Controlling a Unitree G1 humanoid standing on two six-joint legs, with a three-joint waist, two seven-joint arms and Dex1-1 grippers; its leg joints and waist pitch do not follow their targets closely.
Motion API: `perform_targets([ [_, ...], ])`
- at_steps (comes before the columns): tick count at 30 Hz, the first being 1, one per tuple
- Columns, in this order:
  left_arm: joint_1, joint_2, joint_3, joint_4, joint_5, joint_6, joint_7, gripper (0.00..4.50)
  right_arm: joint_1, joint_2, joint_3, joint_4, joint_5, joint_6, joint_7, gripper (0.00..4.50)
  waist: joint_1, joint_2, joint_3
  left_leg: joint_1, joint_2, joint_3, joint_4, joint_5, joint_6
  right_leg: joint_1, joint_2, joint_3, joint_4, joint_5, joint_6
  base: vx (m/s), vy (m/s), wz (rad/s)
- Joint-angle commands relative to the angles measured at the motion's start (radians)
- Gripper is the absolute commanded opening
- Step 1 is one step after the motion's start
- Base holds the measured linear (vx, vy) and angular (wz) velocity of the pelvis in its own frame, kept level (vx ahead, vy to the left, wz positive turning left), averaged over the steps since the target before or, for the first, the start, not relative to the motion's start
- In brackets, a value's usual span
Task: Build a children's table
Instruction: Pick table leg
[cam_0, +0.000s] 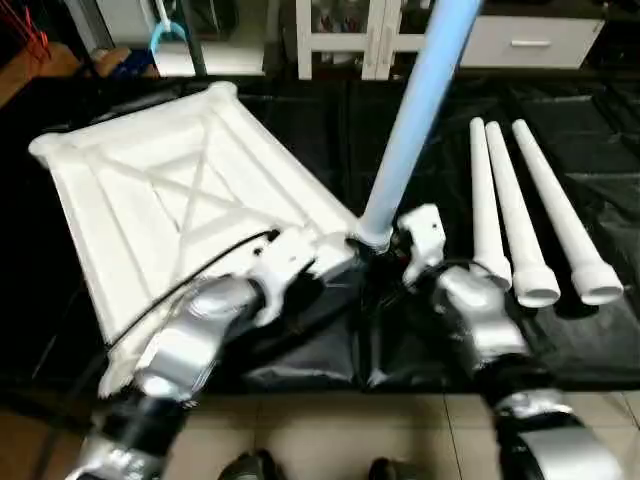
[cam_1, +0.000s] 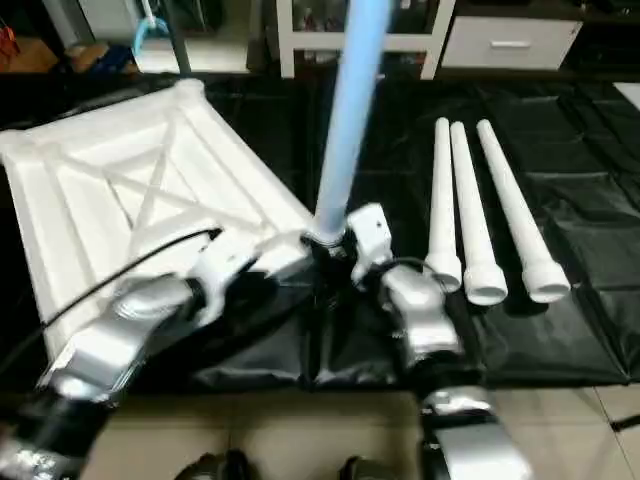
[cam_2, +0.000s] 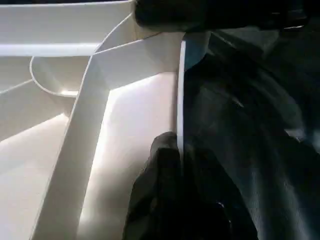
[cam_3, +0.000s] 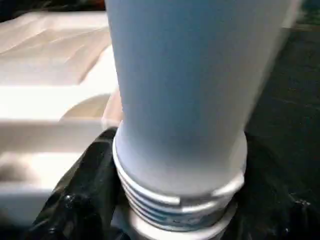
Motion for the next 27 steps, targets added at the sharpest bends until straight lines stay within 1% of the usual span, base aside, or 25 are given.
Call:
perform_targets([
  [1, -0.029, -0.071, -0.046, 0.027, -0.01, -0.031, 0.069, 0.0, 0.037, 0.078, 0.069, 0.077, -0.033, 0.057, -0.03, 2.77, -0.008, -0.007, -0.037, 0.033, 0.046, -0.039, -0.083, -0.472, -0.021, -0.003, -0.064, 0.037, -0.105, -0.536, -0.122, 0.0, 0.0, 0.0],
  [3, -0.036, -0.087, -0.047, 0.036, 0.001, -0.028, 0.086, 0.0, 0.037, 0.101, 0.073, 0.072, -0.046, 0.051, -0.057, 2.76, -0.008, -0.006, -0.039, 0.035, 0.045, -0.039, -0.084, -0.477, -0.018, -0.005, -0.064, 0.037, -0.107, -0.523, -0.118, 0.0, 0.0, 0.0],
  [4, -0.035, -0.088, -0.046, 0.035, 0.0, -0.028, 0.086, 0.0, 0.037, 0.105, 0.074, 0.068, -0.049, 0.049, -0.056, 2.76, -0.008, -0.007, -0.042, 0.029, 0.047, -0.04, -0.087, -0.452, -0.012, 0.002, -0.066, 0.036, -0.105, -0.487, -0.123, 0.0, 0.0, 0.0],
  [5, -0.035, -0.088, -0.046, 0.035, 0.0, -0.028, 0.086, 0.0, 0.037, 0.105, 0.074, 0.068, -0.049, 0.049, -0.056, 2.75, -0.006, -0.007, -0.043, 0.027, 0.048, -0.04, -0.089, -0.435, -0.009, 0.004, -0.064, 0.036, -0.103, -0.46, -0.126, 0.0, 0.0, 0.0],
  [6, -0.026, -0.078, -0.044, 0.025, -0.003, -0.025, 0.073, 0.0, 0.04, 0.107, 0.073, 0.054, -0.045, 0.049, -0.035, 2.75, -0.003, -0.007, -0.043, 0.03, 0.048, -0.035, -0.088, -0.425, 0.002, -0.001, -0.063, 0.039, -0.105, -0.425, -0.136, 0.0, 0.0, 0.0],
  [7, -0.021, -0.073, -0.043, 0.021, -0.005, -0.024, 0.067, 0.0, 0.04, 0.105, 0.074, 0.049, -0.046, 0.048, -0.026, 2.75, -0.001, -0.009, -0.045, 0.031, 0.049, -0.033, -0.088, -0.403, 0.011, 0.002, -0.06, 0.04, -0.098, -0.376, -0.148, 0.0, 0.0, 0.0],
  [9, -0.011, -0.065, -0.038, 0.015, -0.004, -0.021, 0.054, 0.0, 0.044, 0.103, 0.076, 0.037, -0.047, 0.047, -0.012, 2.75, -0.003, -0.006, -0.044, 0.024, 0.049, -0.033, -0.09, -0.387, 0.02, 0.007, -0.061, 0.037, -0.093, -0.342, -0.162, 0.0, 0.0, 0.0],
  [10, -0.008, -0.063, -0.036, 0.015, -0.003, -0.022, 0.052, 0.0, 0.045, 0.103, 0.075, 0.034, -0.047, 0.045, -0.009, 2.75, -0.004, -0.007, -0.043, 0.021, 0.048, -0.032, -0.09, -0.383, 0.024, 0.01, -0.062, 0.037, -0.093, -0.341, -0.167, 0.0, 0.0, 0.0],
  [11, -0.005, -0.061, -0.033, 0.014, -0.002, -0.022, 0.049, 0.0, 0.044, 0.102, 0.075, 0.03, -0.043, 0.046, -0.003, 2.75, -0.004, -0.007, -0.043, 0.022, 0.048, -0.032, -0.09, -0.384, 0.025, 0.01, -0.063, 0.037, -0.093, -0.346, -0.167, 0.0, 0.0, 0.0],
  [13, -0.002, -0.06, -0.03, 0.015, -0.001, -0.023, 0.047, 0.0, 0.043, 0.101, 0.075, 0.027, -0.041, 0.046, -0.001, 2.75, -0.002, -0.008, -0.042, 0.028, 0.048, -0.028, -0.087, -0.39, 0.027, 0.005, -0.066, 0.04, -0.099, -0.374, -0.166, 0.0, 0.0, 0.0],
  [14, -0.001, -0.059, -0.029, 0.016, -0.002, -0.024, 0.047, 0.0, 0.043, 0.1, 0.074, 0.025, -0.04, 0.045, -0.002, 2.75, -0.001, -0.008, -0.042, 0.029, 0.048, -0.028, -0.087, -0.388, 0.028, 0.005, -0.067, 0.041, -0.1, -0.38, -0.165, 0.0, 0.0, 0.0],
  [16, 0.0, -0.059, -0.027, 0.018, -0.007, -0.025, 0.045, 0.0, 0.039, 0.1, 0.067, 0.019, -0.029, 0.046, 0.002, 2.75, -0.001, -0.008, -0.041, 0.026, 0.048, -0.03, -0.089, -0.38, 0.029, 0.007, -0.068, 0.04, -0.101, -0.402, -0.158, 0.0, 0.0, 0.0],
  [20, 0.001, -0.057, -0.027, 0.016, -0.009, -0.027, 0.044, 0.0, 0.037, 0.096, 0.063, 0.012, -0.028, 0.039, -0.008, 2.75, -0.001, -0.008, -0.04, 0.027, 0.049, -0.031, -0.091, -0.386, 0.023, 0.005, -0.068, 0.04, -0.103, -0.419, -0.151, 0.0, 0.0, 0.0],
  [22, 0.005, -0.049, -0.025, 0.01, -0.016, -0.035, 0.031, 0.0, 0.036, 0.094, 0.055, -0.007, -0.014, 0.038, 0.004, 2.75, -0.002, -0.008, -0.041, 0.024, 0.049, -0.033, -0.092, -0.382, 0.021, 0.007, -0.067, 0.039, -0.101, -0.412, -0.149, 0.0, 0.0, 0.0],
  [23, 0.013, -0.039, -0.021, 0.001, -0.025, -0.037, 0.016, 0.0, 0.035, 0.093, 0.046, -0.032, 0.007, 0.045, 0.025, 2.75, -0.001, -0.003, -0.04, 0.024, 0.049, -0.033, -0.093, -0.384, 0.021, 0.008, -0.067, 0.038, -0.1, -0.409, -0.149, 0.0, 0.0, 0.0],
  [24, 0.035, -0.004, -0.031, -0.012, -0.03, -0.056, -0.025, 0.0, 0.036, 0.078, 0.041, -0.089, 0.041, 0.069, 0.082, 2.75, -0.001, 0.001, -0.042, 0.023, 0.049, -0.033, -0.092, -0.382, 0.02, 0.009, -0.066, 0.038, -0.098, -0.389, -0.152, 0.0, 0.0, 0.0],
  [25, 0.035, -0.004, -0.031, -0.012, -0.03, -0.056, -0.025, 0.0, 0.036, 0.078, 0.041, -0.089, 0.041, 0.069, 0.082, 2.75, -0.002, -0.002, -0.042, 0.022, 0.049, -0.033, -0.093, -0.379, 0.026, 0.011, -0.064, 0.037, -0.099, -0.375, -0.151, 0.0, 0.0, 0.0],
  [26, 0.063, 0.04, -0.047, -0.03, -0.035, -0.09, -0.08, 0.0, 0.036, 0.049, 0.037, -0.147, 0.081, 0.109, 0.161, 2.75, 0.0, 0.001, -0.046, 0.022, 0.049, -0.033, -0.09, -0.349, 0.039, 0.014, -0.062, 0.038, -0.094, -0.316, -0.163, 0.0, 0.0, 0.0],
  [27, 0.063, 0.04, -0.047, -0.03, -0.035, -0.09, -0.08, 0.0, 0.036, 0.049, 0.037, -0.147, 0.081, 0.109, 0.161, 2.75, 0.001, -0.001, -0.05, 0.021, 0.051, -0.029, -0.087, -0.311, 0.053, 0.017, -0.06, 0.038, -0.087, -0.245, -0.18, 0.0, 0.0, 0.0],
])
